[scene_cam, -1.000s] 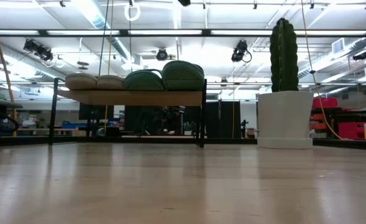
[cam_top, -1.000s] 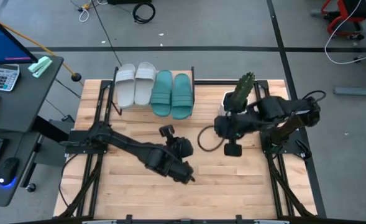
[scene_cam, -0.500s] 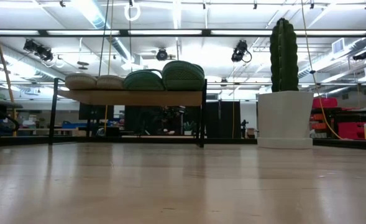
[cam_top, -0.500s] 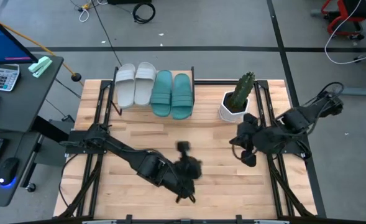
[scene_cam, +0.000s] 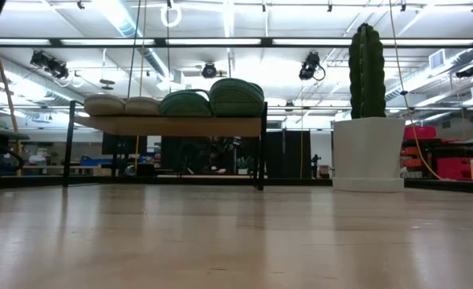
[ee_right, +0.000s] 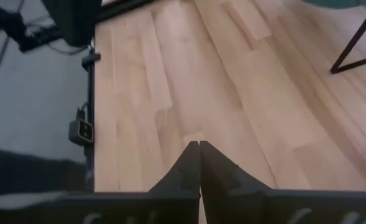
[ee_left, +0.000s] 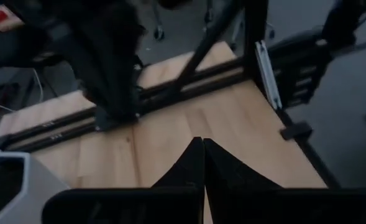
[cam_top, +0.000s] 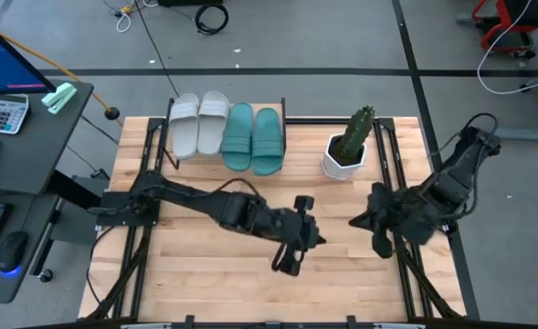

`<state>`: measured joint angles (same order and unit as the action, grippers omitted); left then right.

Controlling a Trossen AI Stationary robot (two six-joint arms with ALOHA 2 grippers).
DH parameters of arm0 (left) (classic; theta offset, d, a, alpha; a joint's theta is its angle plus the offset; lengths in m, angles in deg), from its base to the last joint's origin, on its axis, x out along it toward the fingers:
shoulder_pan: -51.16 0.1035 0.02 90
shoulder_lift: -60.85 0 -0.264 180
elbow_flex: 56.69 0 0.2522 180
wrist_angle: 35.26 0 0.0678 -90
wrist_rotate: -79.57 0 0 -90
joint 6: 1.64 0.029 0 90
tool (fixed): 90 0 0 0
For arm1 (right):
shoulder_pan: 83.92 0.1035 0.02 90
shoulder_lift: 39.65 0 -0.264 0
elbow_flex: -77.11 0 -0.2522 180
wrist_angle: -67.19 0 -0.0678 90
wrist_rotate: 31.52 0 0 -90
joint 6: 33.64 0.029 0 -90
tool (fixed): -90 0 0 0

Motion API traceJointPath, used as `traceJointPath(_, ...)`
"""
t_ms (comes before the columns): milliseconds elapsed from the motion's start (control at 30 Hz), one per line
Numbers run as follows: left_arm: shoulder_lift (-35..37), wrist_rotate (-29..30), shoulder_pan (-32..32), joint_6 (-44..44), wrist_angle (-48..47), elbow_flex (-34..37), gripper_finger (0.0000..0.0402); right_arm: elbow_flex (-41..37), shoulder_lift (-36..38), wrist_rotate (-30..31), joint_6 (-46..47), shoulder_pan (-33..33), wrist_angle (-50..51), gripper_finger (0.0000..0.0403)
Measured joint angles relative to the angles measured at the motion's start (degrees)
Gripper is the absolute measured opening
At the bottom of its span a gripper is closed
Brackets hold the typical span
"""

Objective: Pick and place slides into the shelf
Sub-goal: Return to Home Position

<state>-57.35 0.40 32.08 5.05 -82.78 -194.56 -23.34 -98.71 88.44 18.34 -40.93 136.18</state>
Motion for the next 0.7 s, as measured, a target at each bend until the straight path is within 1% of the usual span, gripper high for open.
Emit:
traceJointPath(67, 0.6, -0.6, 0.8, 0.3, 2.0, 0.1, 0.0003, -0.5, 0.6, 3.6, 2.5, 2.9, 0.0, 0.0002)
traceJointPath(167, 1.9, -1.9, 1.5, 0.5, 7.8, 0.0, 0.0005, -1.1, 1.4, 8.1, 6.5, 6.1, 0.6, 0.0001)
traceJointPath(267, 2.7, -2.6, 1.7, 0.7, 13.0, -0.1, 0.0004, -1.8, 1.9, 10.8, 9.2, 7.9, 1.0, 0.0001)
traceJointPath(400, 3.9, -4.6, 1.4, 1.0, 15.6, 0.0, 0.0004, -2.3, 2.0, 11.5, 11.7, 8.7, 1.8, 0.0000)
traceJointPath(500, 4.0, -7.6, 1.0, 0.3, 20.5, 0.6, 0.0003, -2.5, 2.0, 11.6, 12.2, 8.7, 1.9, 0.0000)
traceJointPath(600, 4.6, -9.4, 0.9, -1.0, 30.3, 6.4, 0.0003, -2.5, 2.0, 11.6, 12.3, 8.6, 1.9, 0.0000)
traceJointPath(633, 5.2, -10.1, 0.9, -2.0, 32.8, 9.3, 0.0004, -2.5, 1.9, 11.6, 12.5, 8.5, 1.9, 0.0000)
traceJointPath(700, 6.7, -10.8, 1.2, -4.1, 41.7, 15.7, 0.0005, -2.5, 1.9, 11.6, 12.8, 8.6, 1.9, 0.0000)
